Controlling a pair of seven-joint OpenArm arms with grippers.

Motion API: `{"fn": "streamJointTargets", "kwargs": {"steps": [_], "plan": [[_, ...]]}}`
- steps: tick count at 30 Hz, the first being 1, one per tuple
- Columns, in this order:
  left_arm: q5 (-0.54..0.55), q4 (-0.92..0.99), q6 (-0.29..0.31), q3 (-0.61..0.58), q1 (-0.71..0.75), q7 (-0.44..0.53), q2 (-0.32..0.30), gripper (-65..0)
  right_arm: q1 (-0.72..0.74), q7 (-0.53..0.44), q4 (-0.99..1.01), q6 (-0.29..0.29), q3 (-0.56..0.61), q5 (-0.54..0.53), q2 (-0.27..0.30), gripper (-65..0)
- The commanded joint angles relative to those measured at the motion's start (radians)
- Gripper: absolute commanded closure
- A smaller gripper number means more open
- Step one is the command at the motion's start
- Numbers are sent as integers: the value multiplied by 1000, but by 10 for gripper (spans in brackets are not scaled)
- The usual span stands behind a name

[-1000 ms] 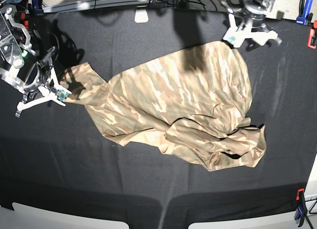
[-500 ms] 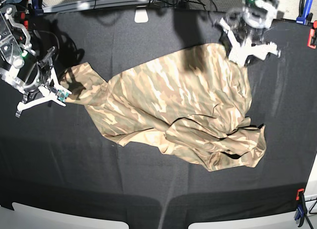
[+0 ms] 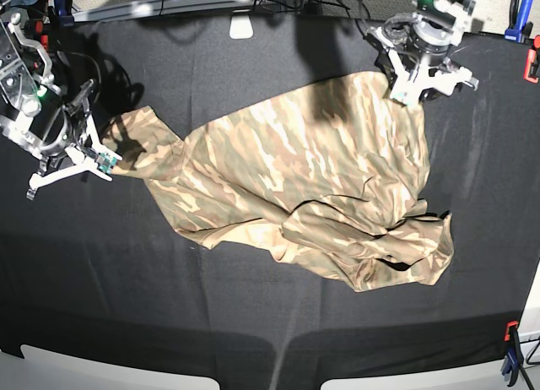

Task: Layout the t-shirt on the table in an organized manner, then fold the t-shirt properly
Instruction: 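Pull the grasped shirt edges apart, spreading the shirt across the table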

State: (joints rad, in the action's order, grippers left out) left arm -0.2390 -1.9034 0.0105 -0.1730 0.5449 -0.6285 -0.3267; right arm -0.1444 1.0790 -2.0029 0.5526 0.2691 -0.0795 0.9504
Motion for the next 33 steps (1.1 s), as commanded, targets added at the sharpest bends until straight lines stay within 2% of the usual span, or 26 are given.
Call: {"fn": "streamJointTargets", "kwargs": {"steps": [1,5,10,15,23,29,33], "plan": [[-2,-3,-6,2,0,21,-3,-214,14,-2,-13,-7,-13,19,25,0],[-2,44,-6,2,0,75,-3,0,14,-2,-13,-7,-13,19,25,0],[-12,48,-6,2,-18,78,-3,0,14,-3,-13,-7,-13,19,25,0],[-181,47,-6,2,-48,64,-4,0,14,-5,-13,-7,-13,19,25,0],[-400,45,-9,4,-89,-179,-11,0,14,15,-13,-7,-13,19,25,0],[-506,45,-149,4,-88,-303,-68,0,14,26,-13,-6,-13,19,25,0],[-548,45,-183,4,-88,-329,-121,0,14,26,-13,0,-13,14,25,0]]}}
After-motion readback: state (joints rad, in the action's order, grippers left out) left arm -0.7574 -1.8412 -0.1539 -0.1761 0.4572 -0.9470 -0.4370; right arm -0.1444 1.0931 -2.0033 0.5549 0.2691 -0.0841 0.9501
